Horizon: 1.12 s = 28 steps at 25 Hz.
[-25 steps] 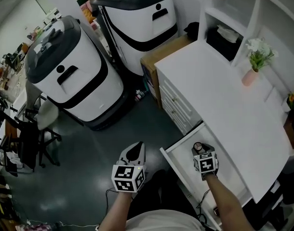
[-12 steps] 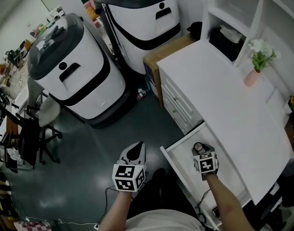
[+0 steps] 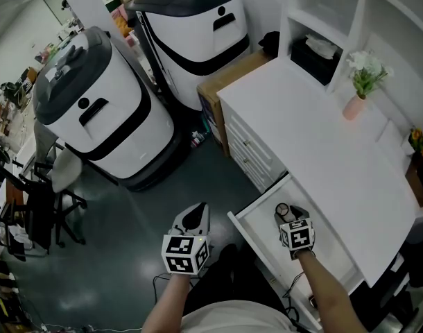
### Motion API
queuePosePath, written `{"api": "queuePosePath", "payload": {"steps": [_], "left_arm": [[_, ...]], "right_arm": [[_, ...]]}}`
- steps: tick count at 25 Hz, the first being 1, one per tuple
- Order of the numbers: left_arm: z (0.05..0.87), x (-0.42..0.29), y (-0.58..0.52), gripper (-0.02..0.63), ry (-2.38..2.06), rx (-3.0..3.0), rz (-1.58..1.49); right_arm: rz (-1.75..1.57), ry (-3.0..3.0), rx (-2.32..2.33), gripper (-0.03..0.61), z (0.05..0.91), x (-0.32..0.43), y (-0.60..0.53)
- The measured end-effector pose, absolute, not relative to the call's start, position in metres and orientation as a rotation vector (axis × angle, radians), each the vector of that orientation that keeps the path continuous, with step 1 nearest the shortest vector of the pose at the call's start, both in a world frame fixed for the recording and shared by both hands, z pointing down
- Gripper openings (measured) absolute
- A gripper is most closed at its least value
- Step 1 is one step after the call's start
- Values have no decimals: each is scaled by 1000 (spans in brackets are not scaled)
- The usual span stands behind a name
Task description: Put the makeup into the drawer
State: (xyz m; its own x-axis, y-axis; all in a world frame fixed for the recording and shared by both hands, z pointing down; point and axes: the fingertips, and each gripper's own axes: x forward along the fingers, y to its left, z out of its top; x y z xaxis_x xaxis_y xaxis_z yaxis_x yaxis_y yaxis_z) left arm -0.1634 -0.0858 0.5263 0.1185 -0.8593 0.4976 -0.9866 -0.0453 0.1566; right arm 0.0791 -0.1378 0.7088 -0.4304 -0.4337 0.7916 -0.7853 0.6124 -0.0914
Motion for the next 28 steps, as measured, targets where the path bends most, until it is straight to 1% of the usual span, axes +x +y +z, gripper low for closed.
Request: {"api": "queuePosePath", "payload": {"steps": [9, 15, 28], "left_arm": [[523, -158, -100, 3, -1713, 2022, 338], [522, -155, -109, 3, -1646, 2085, 336], [510, -143, -125, 3, -1514, 2225, 310]], "right_arm": [[646, -2165, 1097, 225, 661, 74, -131], [696, -2264, 1202, 224, 614, 63, -128], [733, -2385, 1429, 198, 526, 62, -105]]}}
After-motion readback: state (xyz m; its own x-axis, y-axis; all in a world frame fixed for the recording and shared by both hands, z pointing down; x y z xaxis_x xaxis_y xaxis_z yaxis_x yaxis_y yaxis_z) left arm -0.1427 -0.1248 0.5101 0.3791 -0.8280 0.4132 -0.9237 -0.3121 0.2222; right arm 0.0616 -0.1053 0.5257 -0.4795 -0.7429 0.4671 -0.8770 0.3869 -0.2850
